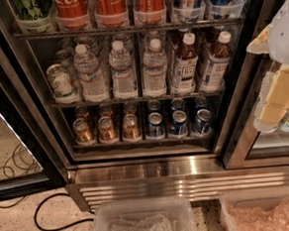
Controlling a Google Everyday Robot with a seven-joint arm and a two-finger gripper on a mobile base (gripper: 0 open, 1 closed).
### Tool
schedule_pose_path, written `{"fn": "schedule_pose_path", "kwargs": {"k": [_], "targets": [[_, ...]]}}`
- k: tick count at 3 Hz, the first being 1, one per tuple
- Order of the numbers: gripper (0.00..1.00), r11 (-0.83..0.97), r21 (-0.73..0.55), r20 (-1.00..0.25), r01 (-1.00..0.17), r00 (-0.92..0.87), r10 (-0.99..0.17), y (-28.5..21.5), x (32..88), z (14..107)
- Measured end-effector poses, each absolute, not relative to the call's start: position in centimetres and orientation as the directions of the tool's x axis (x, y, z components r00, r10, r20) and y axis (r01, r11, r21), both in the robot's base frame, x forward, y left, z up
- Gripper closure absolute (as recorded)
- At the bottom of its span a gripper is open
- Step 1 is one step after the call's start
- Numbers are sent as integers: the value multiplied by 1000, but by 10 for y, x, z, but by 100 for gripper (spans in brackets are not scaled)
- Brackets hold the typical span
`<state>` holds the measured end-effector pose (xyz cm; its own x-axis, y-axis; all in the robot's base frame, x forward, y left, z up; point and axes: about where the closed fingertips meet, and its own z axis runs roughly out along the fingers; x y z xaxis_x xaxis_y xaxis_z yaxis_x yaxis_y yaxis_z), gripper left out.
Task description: Pick redbull can from top shelf of fridge
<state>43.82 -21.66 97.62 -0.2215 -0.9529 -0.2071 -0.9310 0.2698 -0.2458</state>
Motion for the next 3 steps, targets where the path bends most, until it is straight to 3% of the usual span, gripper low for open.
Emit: {"fn": "schedule_pose_path", "kwargs": {"k": [1,3], "targets": [[0,277,-253,-220,-927,-224,-950,-215,440,977],[0,429,-248,-401,-869,-311,-862,-208,464,968]]}}
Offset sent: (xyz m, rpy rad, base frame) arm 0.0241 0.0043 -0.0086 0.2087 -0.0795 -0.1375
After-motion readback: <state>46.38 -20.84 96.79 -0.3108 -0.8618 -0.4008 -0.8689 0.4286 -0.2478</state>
